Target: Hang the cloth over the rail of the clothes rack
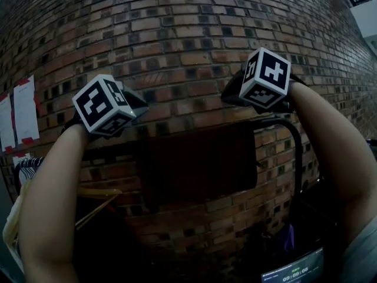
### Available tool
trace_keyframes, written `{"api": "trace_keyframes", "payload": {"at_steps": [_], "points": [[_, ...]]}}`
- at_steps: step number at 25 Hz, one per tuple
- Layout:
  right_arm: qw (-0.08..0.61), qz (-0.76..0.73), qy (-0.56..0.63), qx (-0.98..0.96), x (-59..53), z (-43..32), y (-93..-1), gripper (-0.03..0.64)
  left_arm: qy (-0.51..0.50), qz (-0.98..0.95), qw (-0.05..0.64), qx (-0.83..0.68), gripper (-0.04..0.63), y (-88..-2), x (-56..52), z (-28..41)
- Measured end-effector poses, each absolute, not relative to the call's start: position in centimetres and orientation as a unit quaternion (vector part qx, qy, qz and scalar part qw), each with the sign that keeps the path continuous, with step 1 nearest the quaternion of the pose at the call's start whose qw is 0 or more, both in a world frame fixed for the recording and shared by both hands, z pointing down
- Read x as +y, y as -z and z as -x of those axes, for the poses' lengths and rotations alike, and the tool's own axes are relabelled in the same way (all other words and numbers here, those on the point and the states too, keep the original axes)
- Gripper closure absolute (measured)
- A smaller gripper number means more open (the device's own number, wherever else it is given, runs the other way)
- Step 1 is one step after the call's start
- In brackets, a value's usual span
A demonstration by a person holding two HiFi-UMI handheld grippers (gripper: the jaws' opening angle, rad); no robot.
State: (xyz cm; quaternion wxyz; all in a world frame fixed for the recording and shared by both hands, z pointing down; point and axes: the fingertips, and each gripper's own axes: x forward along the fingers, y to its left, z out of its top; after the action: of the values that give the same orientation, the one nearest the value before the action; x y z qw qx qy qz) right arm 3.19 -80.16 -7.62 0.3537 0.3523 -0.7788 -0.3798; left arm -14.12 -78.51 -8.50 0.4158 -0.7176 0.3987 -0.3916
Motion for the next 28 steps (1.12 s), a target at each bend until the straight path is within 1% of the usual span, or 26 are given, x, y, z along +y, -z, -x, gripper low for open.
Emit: {"api": "trace_keyframes", "payload": {"at_steps": [2, 4, 9, 14, 19, 24, 28], "points": [[0.332, -0.348, 0.387, -0.786, -77.9, -3.2, 7.5, 0.615, 0.366, 0.725, 0.419, 0.407, 0.594, 9.0, -76.4, 13.2], [0.325, -0.331, 0.389, -0.795, -75.4, -3.1, 6.1, 0.615, 0.349, 0.734, 0.419, 0.405, 0.594, 8.4, -74.3, 12.1], [0.300, -0.294, 0.367, -0.830, -69.7, -3.5, 1.6, 0.618, 0.301, 0.769, 0.405, 0.392, 0.594, 4.7, -68.8, 8.5], [0.255, -0.255, 0.300, -0.883, -64.5, -3.7, -5.3, 0.620, 0.263, 0.823, 0.349, 0.362, 0.594, -3.3, -64.1, 4.6], [0.280, -0.205, 0.231, -0.909, -59.1, -4.2, -16.2, 0.620, 0.237, 0.862, 0.282, 0.348, 0.594, -12.2, -59.0, 1.9], [0.239, -0.178, 0.168, -0.940, -53.6, -5.0, -23.8, 0.620, 0.213, 0.888, 0.240, 0.329, 0.594, -19.3, -53.2, -0.4], [0.232, -0.160, 0.112, -0.953, -50.5, -6.1, -29.8, 0.618, 0.182, 0.913, 0.175, 0.320, 0.594, -25.0, -49.6, -0.7]]}}
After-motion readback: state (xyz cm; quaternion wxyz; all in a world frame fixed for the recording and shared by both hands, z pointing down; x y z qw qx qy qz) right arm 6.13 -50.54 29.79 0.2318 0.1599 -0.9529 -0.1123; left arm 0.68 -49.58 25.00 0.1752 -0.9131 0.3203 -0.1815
